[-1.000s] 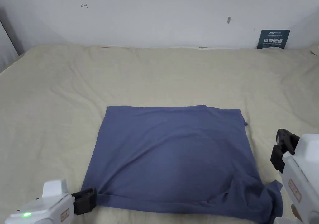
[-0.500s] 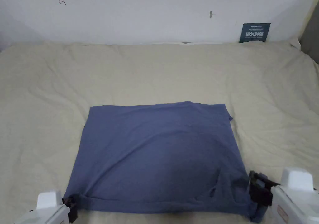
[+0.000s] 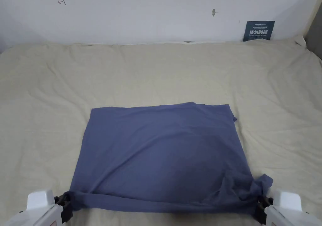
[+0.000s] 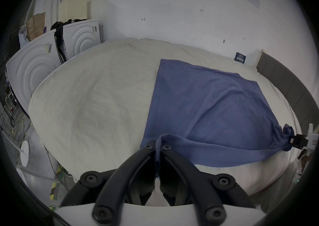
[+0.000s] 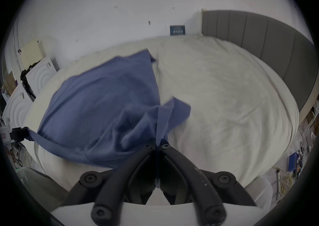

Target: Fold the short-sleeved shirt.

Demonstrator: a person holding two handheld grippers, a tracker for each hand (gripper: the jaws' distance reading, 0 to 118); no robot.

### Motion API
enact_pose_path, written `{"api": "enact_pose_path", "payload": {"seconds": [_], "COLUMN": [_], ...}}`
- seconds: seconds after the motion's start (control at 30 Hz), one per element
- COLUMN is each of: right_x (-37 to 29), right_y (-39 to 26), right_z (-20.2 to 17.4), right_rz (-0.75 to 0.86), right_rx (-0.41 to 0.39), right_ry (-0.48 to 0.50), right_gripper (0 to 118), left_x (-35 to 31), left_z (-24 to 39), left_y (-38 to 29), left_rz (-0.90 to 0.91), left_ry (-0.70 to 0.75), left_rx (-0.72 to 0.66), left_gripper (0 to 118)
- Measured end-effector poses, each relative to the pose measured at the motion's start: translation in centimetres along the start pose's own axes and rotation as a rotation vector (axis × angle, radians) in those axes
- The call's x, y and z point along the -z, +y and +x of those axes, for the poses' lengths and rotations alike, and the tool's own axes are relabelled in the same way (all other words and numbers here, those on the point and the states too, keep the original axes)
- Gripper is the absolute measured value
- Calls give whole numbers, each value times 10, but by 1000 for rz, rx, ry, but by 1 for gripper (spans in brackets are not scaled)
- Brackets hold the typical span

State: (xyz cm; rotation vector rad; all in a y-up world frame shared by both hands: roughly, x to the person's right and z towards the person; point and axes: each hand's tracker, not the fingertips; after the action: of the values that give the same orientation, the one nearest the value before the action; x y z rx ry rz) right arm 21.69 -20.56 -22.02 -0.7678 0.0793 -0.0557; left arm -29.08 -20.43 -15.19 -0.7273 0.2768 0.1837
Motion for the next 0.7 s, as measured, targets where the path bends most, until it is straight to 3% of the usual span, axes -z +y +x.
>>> {"api": "enact_pose_path", "payload": {"seconds": [0.2,0.37,0.7], "right_x": [3,44,150], "right_y": [62,113,157], "right_z": [6,1,-42], "right_rz": [163,218,58], "right_rx": [-22,-49,-157], "right_ry": [30,31,-38], "right_gripper": [5,5,5], "left_x": [5,34,153], "left_z": [-3,5,25], "left_y": [46,94,139], "left_rz": [83,106,-63], "left_ry": [-10,-5,44], "left_rx": [-62,-64,67], "left_gripper": [3,3,3]}}
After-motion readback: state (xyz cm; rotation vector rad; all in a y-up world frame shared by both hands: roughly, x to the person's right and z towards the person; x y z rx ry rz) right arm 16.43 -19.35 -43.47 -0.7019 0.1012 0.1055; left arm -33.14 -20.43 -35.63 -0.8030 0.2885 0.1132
